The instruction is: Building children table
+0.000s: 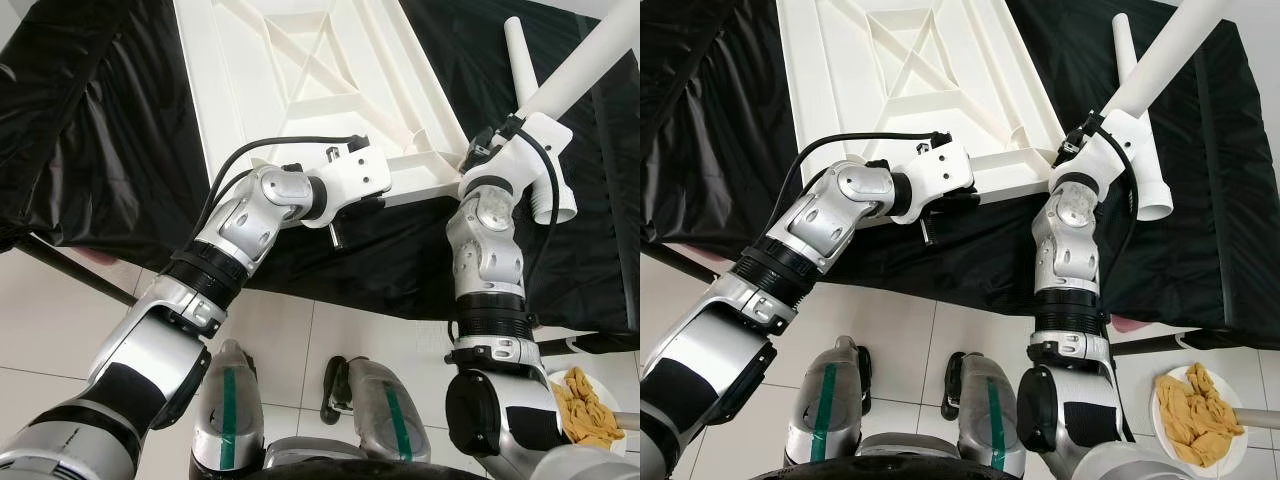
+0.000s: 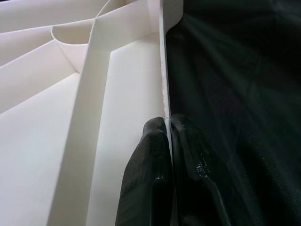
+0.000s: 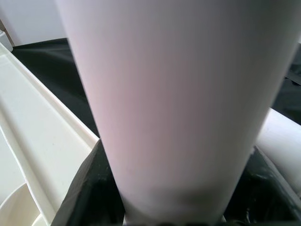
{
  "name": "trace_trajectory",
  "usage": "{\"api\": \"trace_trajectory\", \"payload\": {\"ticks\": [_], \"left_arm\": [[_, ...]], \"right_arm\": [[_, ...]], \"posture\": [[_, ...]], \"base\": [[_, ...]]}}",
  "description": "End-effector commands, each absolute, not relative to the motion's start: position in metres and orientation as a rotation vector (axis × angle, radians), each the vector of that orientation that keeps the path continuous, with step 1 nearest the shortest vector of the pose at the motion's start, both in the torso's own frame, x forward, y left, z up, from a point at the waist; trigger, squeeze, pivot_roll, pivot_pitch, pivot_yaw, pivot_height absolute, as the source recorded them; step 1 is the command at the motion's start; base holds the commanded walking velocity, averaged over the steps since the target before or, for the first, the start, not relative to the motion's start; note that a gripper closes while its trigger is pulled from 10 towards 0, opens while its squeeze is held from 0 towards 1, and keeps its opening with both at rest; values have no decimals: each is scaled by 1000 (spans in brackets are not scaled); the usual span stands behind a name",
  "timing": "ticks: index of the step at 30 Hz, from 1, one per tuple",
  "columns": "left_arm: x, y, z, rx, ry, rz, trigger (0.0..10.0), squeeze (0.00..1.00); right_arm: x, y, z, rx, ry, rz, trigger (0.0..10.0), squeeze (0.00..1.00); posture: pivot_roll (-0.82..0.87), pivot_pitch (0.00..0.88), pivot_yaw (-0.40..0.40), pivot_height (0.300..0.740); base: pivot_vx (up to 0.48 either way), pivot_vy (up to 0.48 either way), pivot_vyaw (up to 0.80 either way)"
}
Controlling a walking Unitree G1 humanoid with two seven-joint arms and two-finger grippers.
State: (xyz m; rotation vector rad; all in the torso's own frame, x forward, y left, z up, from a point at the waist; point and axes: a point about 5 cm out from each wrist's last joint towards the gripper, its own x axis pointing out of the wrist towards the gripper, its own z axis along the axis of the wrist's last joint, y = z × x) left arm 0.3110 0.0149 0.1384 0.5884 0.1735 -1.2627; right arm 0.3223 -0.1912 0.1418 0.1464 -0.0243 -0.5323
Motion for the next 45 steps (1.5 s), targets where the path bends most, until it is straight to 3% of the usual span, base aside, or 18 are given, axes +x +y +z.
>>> {"api": "trace_trajectory", "payload": {"ticks": [1,2,3,16,17,21,23,26,27,44,45], "left_arm": [[307,17,131,591,195,-1286,10000,0],[307,17,131,591,195,-1286,10000,0],[306,17,130,592,195,-1287,10000,0],[306,17,130,599,194,-1288,10000,0],[306,17,129,600,194,-1287,10000,0],[306,17,129,601,195,-1287,10000,0],[306,17,128,603,196,-1287,10000,0],[306,17,128,603,196,-1287,10000,0],[305,17,128,602,198,-1287,10000,0],[306,18,130,602,197,-1291,10000,0],[306,19,131,603,195,-1291,10000,0]], "right_arm": [[316,-209,143,118,-36,-619,10000,847],[316,-209,143,118,-36,-619,10000,847],[317,-210,144,118,-44,-605,10000,1000],[321,-212,148,147,-89,-464,10000,1000],[322,-209,148,150,-90,-406,10000,0],[324,-207,147,159,-92,-332,10000,0],[325,-205,145,143,-83,-191,10000,0],[325,-205,145,143,-83,-191,10000,0],[324,-207,140,100,-67,-60,10000,0],[324,-226,133,-43,-28,266,10000,0],[323,-228,130,-35,-18,353,10000,0]], "posture": [[75,0,-91,740],[75,0,-91,740],[77,0,-91,740],[83,0,-100,740],[84,0,-101,740],[85,0,-100,740],[85,0,-100,740],[85,0,-100,740],[85,0,-95,740],[87,0,-83,740],[90,0,-80,740]], "base": [[0,0,0],[0,0,0],[0,0,0],[0,0,0],[0,0,0],[0,0,0],[0,0,0],[0,0,0],[0,0,0],[0,0,0],[0,0,0]]}}
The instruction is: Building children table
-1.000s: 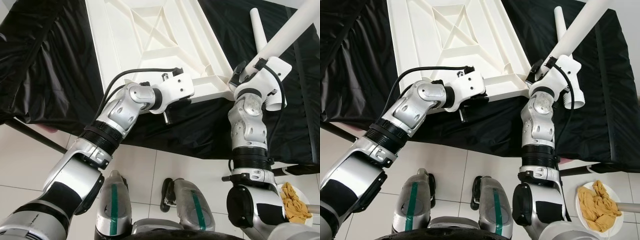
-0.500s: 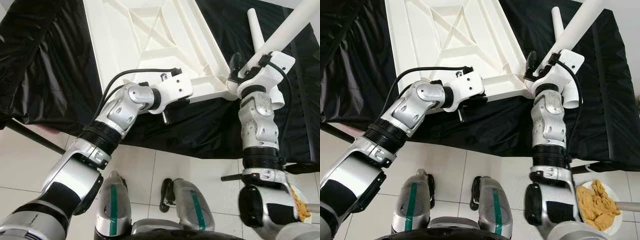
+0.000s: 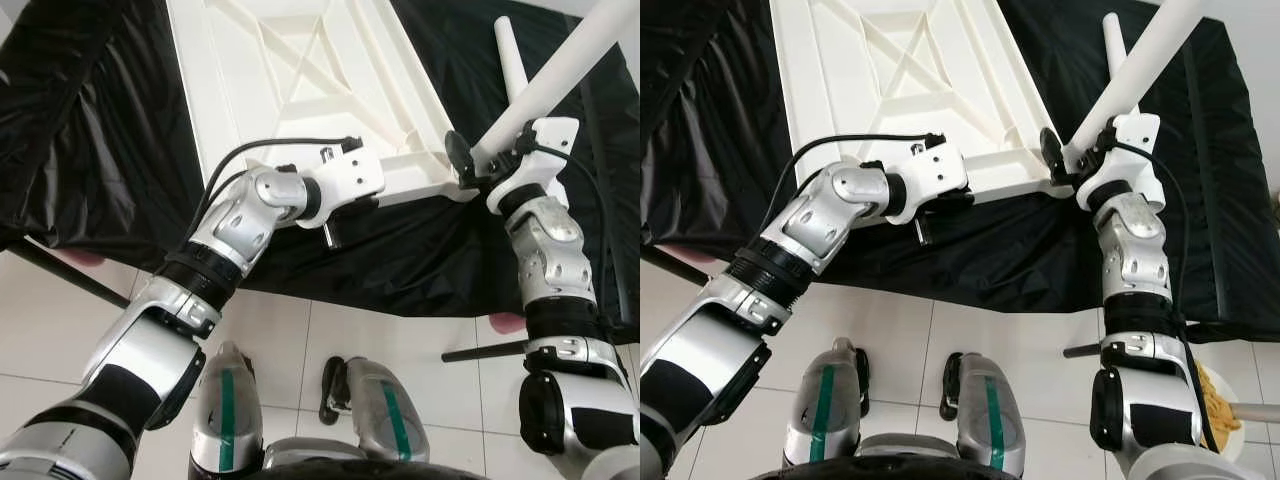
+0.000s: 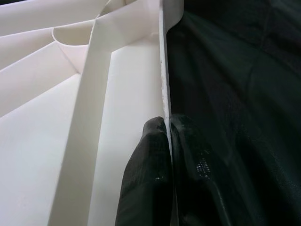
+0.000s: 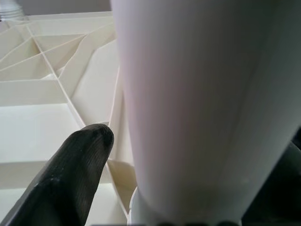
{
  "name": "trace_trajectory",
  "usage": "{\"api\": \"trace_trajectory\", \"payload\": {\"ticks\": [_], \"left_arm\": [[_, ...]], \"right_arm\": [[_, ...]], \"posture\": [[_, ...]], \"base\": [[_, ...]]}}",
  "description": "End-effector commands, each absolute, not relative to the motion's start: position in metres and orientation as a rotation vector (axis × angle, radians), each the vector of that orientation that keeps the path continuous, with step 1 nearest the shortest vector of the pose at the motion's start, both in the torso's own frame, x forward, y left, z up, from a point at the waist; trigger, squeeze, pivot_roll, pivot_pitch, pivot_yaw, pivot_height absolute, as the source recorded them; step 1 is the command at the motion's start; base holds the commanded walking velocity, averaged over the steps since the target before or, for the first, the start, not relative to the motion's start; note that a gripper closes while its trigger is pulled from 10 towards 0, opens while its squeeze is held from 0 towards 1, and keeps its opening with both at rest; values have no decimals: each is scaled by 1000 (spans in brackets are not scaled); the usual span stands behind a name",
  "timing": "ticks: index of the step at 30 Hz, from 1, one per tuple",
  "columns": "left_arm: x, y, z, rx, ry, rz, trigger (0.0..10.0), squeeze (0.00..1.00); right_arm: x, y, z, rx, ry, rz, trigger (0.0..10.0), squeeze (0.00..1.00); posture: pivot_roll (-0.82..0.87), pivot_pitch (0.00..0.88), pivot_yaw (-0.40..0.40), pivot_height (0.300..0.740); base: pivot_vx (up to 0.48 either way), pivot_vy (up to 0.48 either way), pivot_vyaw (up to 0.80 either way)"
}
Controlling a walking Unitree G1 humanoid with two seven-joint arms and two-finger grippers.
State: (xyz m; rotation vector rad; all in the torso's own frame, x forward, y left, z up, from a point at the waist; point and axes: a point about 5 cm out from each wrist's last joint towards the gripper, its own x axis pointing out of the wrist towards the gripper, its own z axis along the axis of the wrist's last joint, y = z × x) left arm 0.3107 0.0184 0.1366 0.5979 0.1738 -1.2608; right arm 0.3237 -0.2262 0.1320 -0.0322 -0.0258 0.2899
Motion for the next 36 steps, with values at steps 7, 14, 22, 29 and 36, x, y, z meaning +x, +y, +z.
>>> {"api": "trace_trajectory", "payload": {"ticks": [7,14,22,29,36], "left_arm": [[306,20,132,603,195,-1291,10000,0],[307,20,134,607,192,-1292,10000,0],[307,22,135,611,193,-1291,10000,0],[308,22,135,611,194,-1288,10000,0],[309,22,138,611,191,-1290,10000,0]], "right_arm": [[325,-229,129,-21,-12,434,10000,0],[334,-232,134,-34,-21,460,10000,0],[337,-242,133,-28,-2,461,0,0],[336,-244,130,-11,10,474,0,0],[334,-248,127,-23,22,460,10000,0]], "posture": [[93,0,-75,740],[98,0,-70,740],[101,0,-68,740],[101,0,-68,740],[89,15,-59,740]], "base": [[0,0,0],[0,0,0],[0,0,0],[0,0,0],[0,0,0]]}}
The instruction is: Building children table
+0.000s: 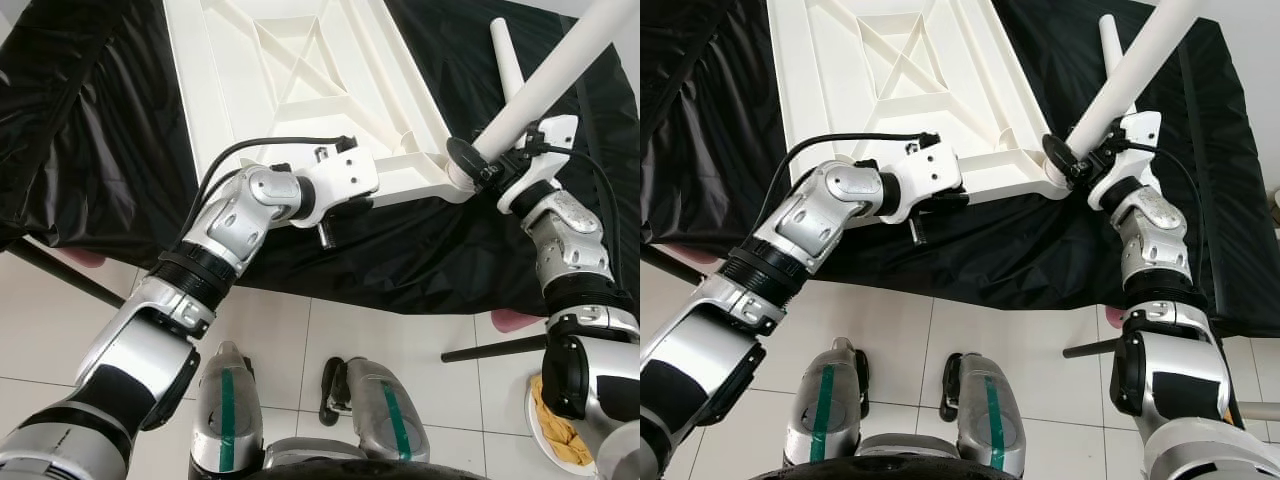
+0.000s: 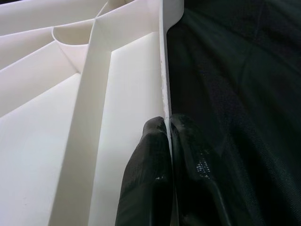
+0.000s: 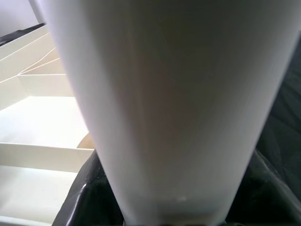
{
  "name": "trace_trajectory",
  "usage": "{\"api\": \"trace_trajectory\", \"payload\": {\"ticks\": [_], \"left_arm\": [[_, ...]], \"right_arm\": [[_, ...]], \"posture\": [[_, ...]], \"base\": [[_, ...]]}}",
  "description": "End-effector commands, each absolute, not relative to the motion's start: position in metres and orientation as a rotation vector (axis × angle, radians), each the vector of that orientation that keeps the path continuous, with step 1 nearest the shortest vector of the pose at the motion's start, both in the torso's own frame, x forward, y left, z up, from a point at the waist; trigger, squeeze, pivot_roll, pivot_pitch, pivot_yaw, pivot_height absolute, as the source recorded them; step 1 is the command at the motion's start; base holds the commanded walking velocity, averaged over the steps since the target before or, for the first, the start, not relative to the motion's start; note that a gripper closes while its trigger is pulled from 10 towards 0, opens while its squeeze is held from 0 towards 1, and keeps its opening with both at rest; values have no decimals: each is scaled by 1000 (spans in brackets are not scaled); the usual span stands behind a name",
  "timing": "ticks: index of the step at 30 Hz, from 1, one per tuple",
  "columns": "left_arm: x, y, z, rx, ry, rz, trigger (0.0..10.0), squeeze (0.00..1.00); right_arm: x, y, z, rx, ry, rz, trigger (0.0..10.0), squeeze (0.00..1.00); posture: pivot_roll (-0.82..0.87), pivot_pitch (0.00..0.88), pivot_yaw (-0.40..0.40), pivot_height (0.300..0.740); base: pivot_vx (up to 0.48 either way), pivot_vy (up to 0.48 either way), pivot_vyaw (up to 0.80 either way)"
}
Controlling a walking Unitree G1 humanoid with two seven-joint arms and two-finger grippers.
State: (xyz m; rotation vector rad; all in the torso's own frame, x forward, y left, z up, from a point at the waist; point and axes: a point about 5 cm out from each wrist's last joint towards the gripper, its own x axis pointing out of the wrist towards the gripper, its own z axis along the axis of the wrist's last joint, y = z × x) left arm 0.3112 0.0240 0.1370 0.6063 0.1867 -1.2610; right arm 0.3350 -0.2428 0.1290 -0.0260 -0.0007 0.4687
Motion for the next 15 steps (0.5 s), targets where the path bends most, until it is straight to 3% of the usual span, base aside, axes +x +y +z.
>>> {"api": "trace_trajectory", "payload": {"ticks": [1,15], "left_arm": [[309,22,138,611,191,-1290,10000,0],[308,21,138,602,191,-1293,10000,0]], "right_arm": [[334,-248,127,-23,22,460,10000,0],[341,-238,134,8,-21,233,10000,0]], "posture": [[89,15,-59,740],[82,32,-61,740]], "base": [[0,0,0],[0,0,0]]}}
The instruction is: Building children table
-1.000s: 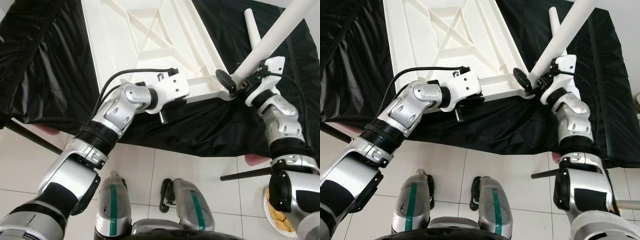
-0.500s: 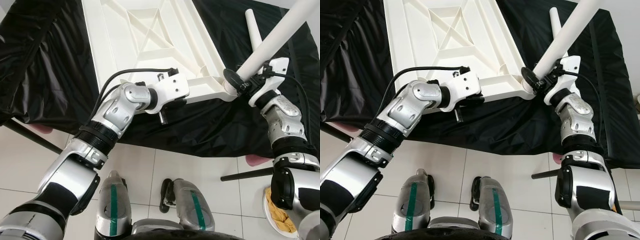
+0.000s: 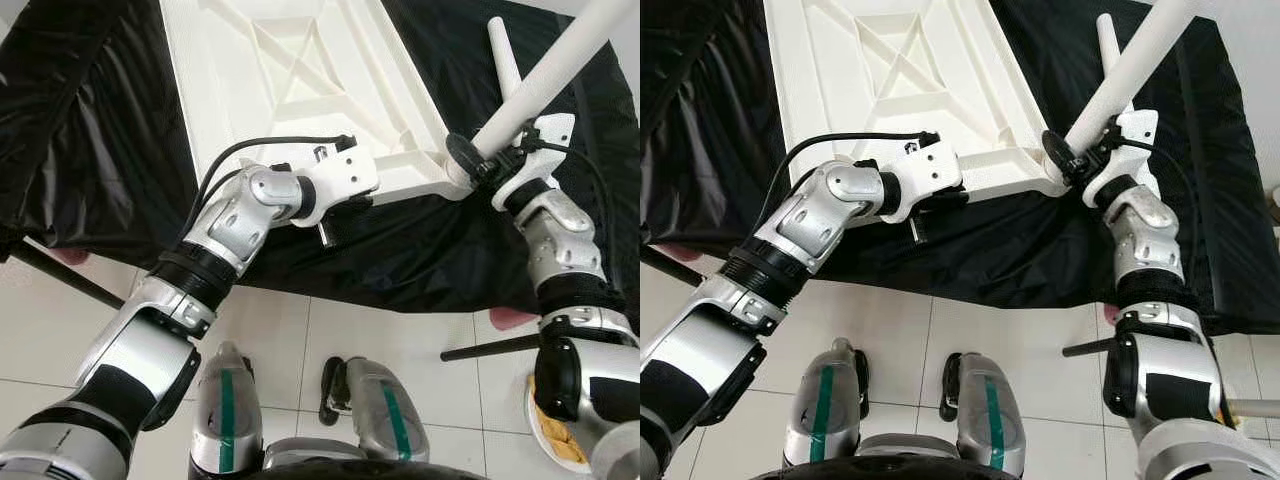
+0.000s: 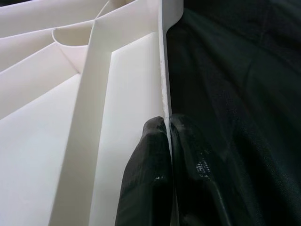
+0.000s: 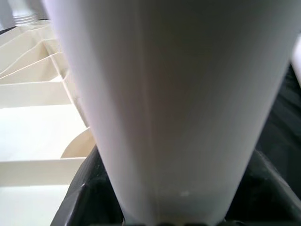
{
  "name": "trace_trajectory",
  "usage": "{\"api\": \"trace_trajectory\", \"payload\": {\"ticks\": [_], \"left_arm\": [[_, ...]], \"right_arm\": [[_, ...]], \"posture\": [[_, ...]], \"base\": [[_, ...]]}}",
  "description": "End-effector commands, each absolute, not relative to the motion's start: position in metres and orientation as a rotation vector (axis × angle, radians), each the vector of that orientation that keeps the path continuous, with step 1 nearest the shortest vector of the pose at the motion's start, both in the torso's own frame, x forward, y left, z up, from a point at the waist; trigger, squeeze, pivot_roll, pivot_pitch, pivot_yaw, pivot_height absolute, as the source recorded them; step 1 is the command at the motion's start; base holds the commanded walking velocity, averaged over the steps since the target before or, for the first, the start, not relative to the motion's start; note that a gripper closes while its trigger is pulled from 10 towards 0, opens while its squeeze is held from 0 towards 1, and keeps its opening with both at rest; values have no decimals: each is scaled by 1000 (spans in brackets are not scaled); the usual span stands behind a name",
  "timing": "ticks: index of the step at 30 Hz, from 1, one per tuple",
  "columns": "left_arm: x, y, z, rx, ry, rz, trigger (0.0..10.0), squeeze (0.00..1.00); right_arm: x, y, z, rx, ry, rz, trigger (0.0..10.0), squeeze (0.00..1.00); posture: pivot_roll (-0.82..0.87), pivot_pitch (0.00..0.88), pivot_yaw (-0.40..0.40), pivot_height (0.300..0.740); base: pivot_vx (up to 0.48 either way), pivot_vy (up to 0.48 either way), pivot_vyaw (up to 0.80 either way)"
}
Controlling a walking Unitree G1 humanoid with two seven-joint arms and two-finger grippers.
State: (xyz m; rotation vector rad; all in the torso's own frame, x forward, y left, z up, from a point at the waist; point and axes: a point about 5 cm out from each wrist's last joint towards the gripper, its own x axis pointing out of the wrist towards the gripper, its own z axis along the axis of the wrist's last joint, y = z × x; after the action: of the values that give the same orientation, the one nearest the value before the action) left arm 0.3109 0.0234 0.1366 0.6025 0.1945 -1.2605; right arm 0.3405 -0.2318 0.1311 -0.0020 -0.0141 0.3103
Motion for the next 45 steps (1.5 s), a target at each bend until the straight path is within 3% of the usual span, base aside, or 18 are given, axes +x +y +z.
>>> {"api": "trace_trajectory", "payload": {"ticks": [1,17,28,36,37,38,45], "left_arm": [[308,20,138,602,191,-1293,10000,0],[308,18,139,596,186,-1294,10000,0],[307,17,139,591,186,-1294,10000,0],[306,18,137,590,189,-1292,10000,0],[306,18,137,589,189,-1291,10000,0],[306,18,137,589,188,-1291,10000,0],[306,17,137,587,186,-1294,10000,0]], "right_arm": [[341,-235,135,10,-26,223,10000,0],[337,-209,141,95,-40,-105,10000,0],[326,-186,143,121,-37,-477,10000,0],[325,-181,143,129,-20,-491,10000,0],[324,-183,144,126,-22,-492,10000,890],[324,-184,146,123,-30,-483,10000,1000],[324,-187,149,127,-59,-444,10000,1000]], "posture": [[80,32,-62,740],[74,34,-69,740],[80,33,-74,740],[86,32,-78,740],[85,31,-80,740],[83,28,-81,740],[82,23,-82,740]], "base": [[0,0,0],[0,0,0],[0,0,0],[0,0,0],[0,0,0],[0,0,0],[0,0,0]]}}
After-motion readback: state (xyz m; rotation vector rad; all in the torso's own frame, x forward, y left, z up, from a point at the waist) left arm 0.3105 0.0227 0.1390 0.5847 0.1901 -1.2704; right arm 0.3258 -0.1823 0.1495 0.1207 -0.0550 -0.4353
